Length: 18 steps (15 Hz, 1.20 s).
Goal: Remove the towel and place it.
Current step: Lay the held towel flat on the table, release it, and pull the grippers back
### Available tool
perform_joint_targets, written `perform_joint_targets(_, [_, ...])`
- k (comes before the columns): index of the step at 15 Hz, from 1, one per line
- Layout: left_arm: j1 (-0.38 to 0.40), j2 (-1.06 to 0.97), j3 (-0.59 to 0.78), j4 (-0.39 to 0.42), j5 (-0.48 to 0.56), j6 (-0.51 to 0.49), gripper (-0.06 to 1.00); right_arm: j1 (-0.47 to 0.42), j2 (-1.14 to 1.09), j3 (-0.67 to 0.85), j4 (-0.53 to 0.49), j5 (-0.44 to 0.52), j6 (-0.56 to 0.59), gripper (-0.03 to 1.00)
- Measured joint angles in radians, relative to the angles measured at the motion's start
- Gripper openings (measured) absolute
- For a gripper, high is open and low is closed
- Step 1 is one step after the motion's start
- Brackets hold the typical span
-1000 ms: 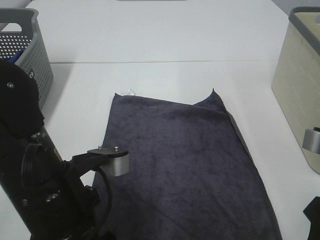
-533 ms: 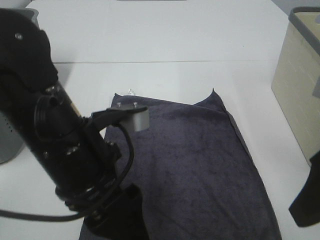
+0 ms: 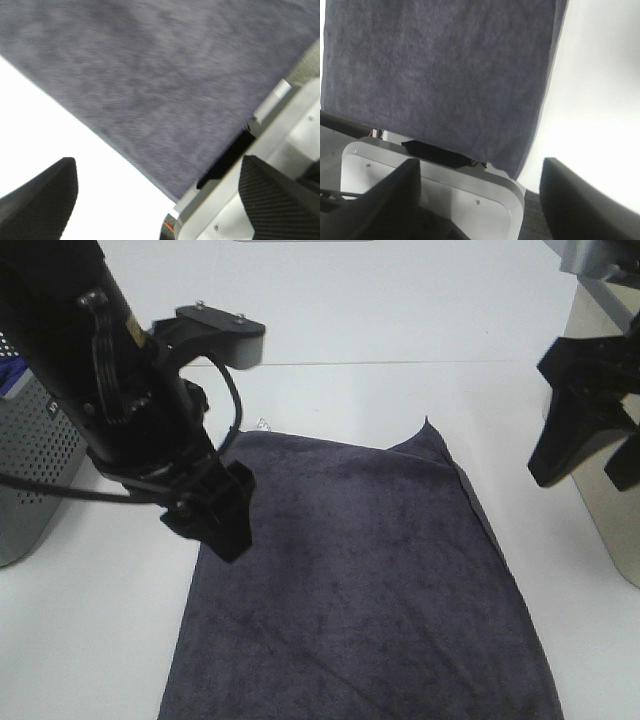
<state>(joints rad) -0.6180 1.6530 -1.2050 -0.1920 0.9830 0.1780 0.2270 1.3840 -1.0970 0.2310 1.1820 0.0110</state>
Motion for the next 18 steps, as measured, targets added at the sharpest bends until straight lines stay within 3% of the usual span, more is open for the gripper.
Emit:
perform_joint_targets(2, [0.114,0.029,-0.034,-0.008,-0.023,-0.005,0.81,0.000,0.070,-0.064,-0.020,-0.043,0.000,0.67])
perform_joint_targets(5, [0.245,0.108,-0.111,-0.040,-0.060,-0.001,0.81,-0.001,0.102,-0.076,-0.055,-0.180,0.007,0.67])
perform_joint_targets(7, [0.260,0.123,-0.117,-0.048,-0.096,-0.033,0.81,-0.001,0.133,-0.089,-0.063,-0.259,-0.011,0.67])
perform_joint_targets(10, [0.266,0.160,-0.163,-0.061,-0.154,-0.083,0.81,-0.001,0.271,-0.189,-0.071,-0.278,-0.092,0.67])
perform_joint_targets(14, [0.276,0.374,-0.375,-0.064,-0.179,-0.104,0.81,-0.001,0.461,-0.388,-0.116,-0.283,-0.114,0.67])
perform_joint_targets(18, [0.338,0.585,-0.556,-0.072,-0.169,-0.120,0.81,-0.001,0.661,-0.580,-0.152,-0.287,-0.117,0.67])
